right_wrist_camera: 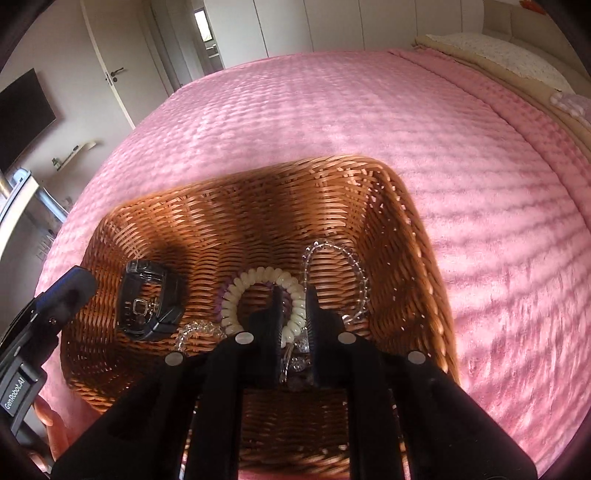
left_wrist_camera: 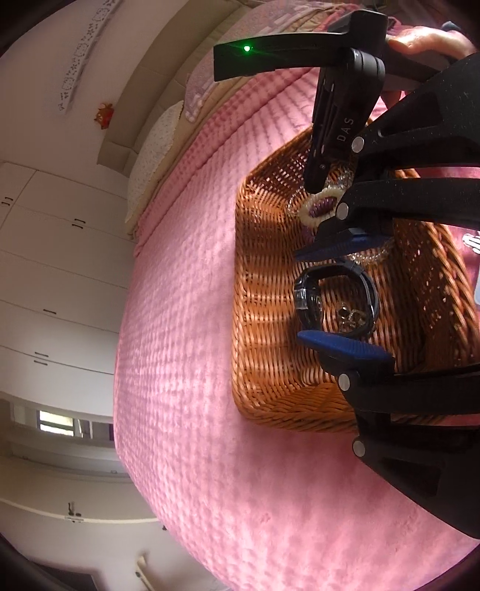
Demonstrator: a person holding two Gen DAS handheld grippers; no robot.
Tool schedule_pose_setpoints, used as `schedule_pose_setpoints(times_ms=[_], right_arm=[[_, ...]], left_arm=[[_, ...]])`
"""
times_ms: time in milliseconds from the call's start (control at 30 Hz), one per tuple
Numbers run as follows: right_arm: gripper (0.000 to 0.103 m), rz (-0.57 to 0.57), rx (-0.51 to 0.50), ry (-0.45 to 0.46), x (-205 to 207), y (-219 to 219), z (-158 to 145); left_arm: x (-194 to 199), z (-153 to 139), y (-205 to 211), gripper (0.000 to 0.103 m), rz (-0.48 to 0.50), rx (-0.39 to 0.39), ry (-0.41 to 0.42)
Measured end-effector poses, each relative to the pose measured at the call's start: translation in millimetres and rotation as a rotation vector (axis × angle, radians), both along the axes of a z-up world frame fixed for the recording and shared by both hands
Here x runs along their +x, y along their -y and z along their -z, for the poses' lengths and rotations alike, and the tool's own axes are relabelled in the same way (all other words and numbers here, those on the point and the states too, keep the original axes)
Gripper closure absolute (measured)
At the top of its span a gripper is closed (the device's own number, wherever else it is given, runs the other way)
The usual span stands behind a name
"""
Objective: Organize jewelry
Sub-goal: 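Carry the charm and coil tie into the basket and open both grippers, then withdraw both grippers from the basket toward the silver keys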
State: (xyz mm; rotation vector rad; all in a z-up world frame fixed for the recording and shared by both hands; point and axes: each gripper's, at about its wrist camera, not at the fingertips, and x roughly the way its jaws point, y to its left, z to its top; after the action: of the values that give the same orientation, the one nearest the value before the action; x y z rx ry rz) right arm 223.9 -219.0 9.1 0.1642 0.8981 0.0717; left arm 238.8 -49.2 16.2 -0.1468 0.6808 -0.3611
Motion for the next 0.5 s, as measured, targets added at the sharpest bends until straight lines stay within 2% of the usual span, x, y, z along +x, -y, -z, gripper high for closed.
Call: schedule_pose_setpoints(times_ms=[100, 267, 333, 500], right_arm=[[0.091, -0.006, 0.015, 0.017, -15, -2, -10], [0.064, -0.042, 0.030, 0.079, -52, -10, -30], [0.064, -0.073, 0.026, 0.095, -67, -18, -35], [0.064, -0.188, 0.093, 0.082, -112, -37, -34]], left_arm=[[-14, -10, -3, 0.064, 0.002, -0.015, 0.021], [-50, -22, -16, 0.059, 0.005, -0.054, 0.056], [-67, -23, -24, 0.058, 0.007, -0.076, 0.062], [-105, -19, -41, 0.058, -0.014, -0.074, 0.065]])
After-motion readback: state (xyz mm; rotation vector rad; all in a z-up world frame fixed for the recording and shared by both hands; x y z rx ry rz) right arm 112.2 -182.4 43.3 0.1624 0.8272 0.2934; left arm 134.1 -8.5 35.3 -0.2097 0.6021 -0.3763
